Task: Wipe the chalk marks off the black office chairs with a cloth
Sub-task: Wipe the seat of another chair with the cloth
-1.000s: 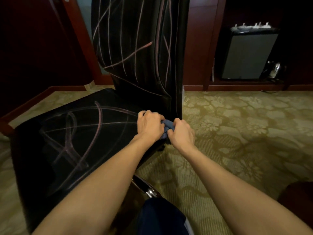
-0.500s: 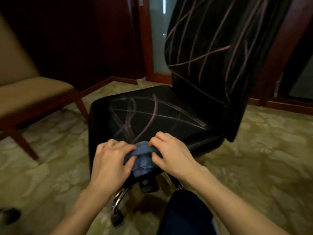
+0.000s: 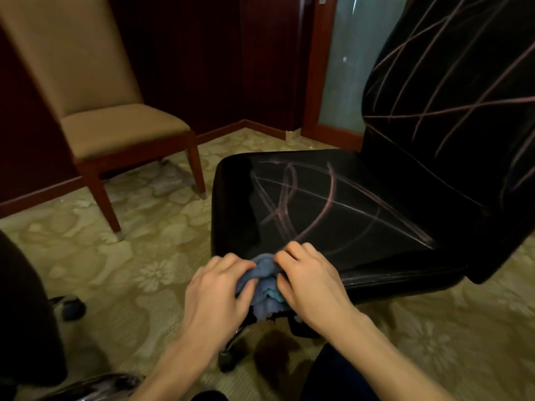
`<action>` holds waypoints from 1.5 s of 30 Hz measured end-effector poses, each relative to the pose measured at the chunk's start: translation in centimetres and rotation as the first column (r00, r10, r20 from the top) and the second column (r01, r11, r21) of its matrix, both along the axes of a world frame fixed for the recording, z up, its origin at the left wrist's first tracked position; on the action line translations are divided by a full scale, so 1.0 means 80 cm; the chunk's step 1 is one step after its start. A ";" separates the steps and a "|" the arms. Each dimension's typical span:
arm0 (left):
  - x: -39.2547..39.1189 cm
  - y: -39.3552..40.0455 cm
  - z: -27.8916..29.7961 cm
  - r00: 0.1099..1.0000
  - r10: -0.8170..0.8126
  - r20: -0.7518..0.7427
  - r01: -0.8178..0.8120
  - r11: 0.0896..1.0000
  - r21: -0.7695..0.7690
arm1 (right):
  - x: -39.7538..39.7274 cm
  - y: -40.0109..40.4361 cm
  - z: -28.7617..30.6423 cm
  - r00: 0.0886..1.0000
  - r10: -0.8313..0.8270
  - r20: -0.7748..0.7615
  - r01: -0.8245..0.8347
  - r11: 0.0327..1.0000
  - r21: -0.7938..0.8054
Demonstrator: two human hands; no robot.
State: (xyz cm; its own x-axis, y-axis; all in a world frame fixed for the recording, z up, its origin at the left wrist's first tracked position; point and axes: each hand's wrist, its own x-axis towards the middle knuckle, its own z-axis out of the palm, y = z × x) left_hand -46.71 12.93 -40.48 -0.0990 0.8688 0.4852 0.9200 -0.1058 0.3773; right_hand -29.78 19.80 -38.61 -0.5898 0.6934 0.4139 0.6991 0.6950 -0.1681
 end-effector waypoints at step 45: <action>-0.109 0.290 0.029 0.921 -0.278 -0.272 0.251 0.959 -0.131 | -0.128 0.248 0.037 0.893 -0.101 0.439 0.072 0.994 0.084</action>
